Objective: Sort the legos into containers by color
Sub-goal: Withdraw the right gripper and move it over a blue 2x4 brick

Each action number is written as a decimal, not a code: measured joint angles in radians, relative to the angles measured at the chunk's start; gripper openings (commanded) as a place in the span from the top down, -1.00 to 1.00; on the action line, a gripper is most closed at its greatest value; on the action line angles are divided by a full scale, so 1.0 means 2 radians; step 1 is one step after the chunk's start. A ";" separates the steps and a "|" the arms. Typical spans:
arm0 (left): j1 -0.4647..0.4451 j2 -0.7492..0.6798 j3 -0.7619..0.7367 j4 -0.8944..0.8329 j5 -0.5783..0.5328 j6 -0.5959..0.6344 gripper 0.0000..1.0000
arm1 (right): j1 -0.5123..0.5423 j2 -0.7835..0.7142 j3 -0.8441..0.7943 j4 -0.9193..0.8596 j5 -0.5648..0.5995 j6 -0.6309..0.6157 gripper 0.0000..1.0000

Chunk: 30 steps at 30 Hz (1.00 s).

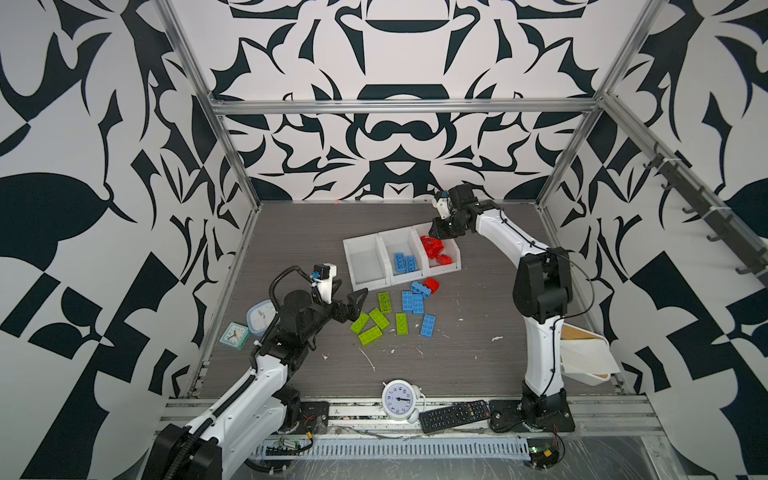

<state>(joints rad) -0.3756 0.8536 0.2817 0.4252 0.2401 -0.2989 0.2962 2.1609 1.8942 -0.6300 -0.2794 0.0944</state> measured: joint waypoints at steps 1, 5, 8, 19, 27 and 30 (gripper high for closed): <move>0.000 0.000 0.000 0.000 0.000 0.000 -0.99 | 0.000 0.003 0.002 0.000 -0.002 -0.001 0.16; 0.000 0.000 0.000 0.000 0.000 0.000 -0.99 | 0.000 0.008 0.003 -0.001 -0.007 0.000 -0.09; 0.000 0.002 0.000 0.000 0.000 0.000 -0.99 | 0.000 0.005 0.003 -0.001 -0.009 0.000 -0.14; 0.000 0.003 0.000 -0.001 0.000 0.000 -0.99 | 0.018 -0.243 -0.243 0.065 0.004 0.035 -0.21; 0.000 0.003 0.000 -0.001 0.000 0.000 -0.99 | 0.159 -0.429 -0.494 0.112 0.078 0.122 -0.22; 0.000 0.003 0.000 -0.001 0.000 0.000 -0.99 | 0.189 -0.441 -0.546 0.112 0.107 0.157 -0.22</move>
<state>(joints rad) -0.3756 0.8597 0.2817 0.4240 0.2398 -0.2993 0.6735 1.2793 0.8013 -0.4061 -0.0658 0.4080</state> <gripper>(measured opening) 0.996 0.608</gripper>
